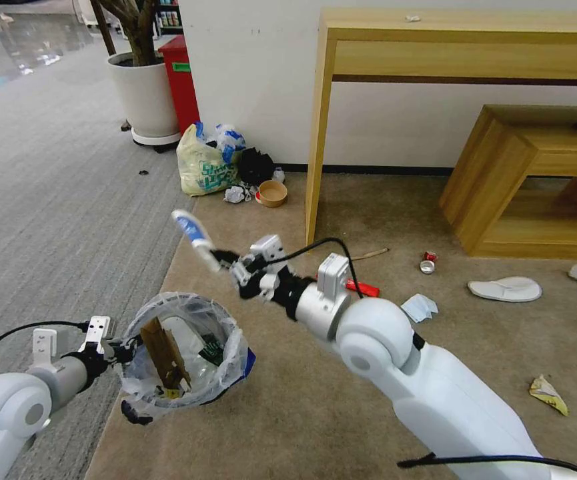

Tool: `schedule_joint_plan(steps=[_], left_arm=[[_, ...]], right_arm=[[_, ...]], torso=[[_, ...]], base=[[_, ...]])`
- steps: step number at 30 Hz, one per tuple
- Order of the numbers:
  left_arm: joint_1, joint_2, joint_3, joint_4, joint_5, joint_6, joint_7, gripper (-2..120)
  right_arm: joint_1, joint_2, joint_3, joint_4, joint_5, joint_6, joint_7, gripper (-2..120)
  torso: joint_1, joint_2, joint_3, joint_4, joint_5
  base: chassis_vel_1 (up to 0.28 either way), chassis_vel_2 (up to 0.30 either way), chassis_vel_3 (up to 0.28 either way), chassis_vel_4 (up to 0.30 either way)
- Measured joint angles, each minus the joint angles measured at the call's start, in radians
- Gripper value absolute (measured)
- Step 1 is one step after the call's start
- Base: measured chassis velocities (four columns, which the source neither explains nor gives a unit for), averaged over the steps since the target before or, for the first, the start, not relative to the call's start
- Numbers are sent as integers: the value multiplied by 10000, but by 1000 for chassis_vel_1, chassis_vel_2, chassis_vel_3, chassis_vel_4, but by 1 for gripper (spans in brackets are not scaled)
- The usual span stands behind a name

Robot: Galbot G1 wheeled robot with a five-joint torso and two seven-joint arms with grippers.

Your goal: Pick up the trash bin and place the garbage on the floor into it.

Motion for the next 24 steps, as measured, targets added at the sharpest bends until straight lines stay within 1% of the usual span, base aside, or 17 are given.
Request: schedule_joint_plan(steps=[4, 9, 12, 19, 24], left_arm=[[-248, 23, 256, 223, -35, 0, -83, 0], [-384, 43, 383, 308, -72, 0, -117, 0], [-493, 53, 469, 338, -122, 0, -158, 0], [-542, 108, 516, 300, -183, 0, -195, 0], [-499, 129, 440, 247, -195, 0, -195, 0]], right_arm=[[-203, -436, -232, 331, 414, -41, 1, 0], [-509, -737, -320, 478, 534, -45, -69, 0], [-949, -939, -424, 584, 518, -45, -138, 0], [-1597, -1117, -705, 666, 214, -34, -151, 0], [-1776, -1197, -807, 646, 29, 8, -53, 0]], torso=[[0, 0, 0, -1, -1], [0, 0, 0, -1, 1], [0, 0, 0, -1, 0], [0, 0, 0, 0, 1], [-1, -1, 0, -1, 0]], base=[[0, 0, 0, 0], [0, 0, 0, 0], [0, 0, 0, 0], [0, 0, 0, 0], [0, 0, 0, 0]])
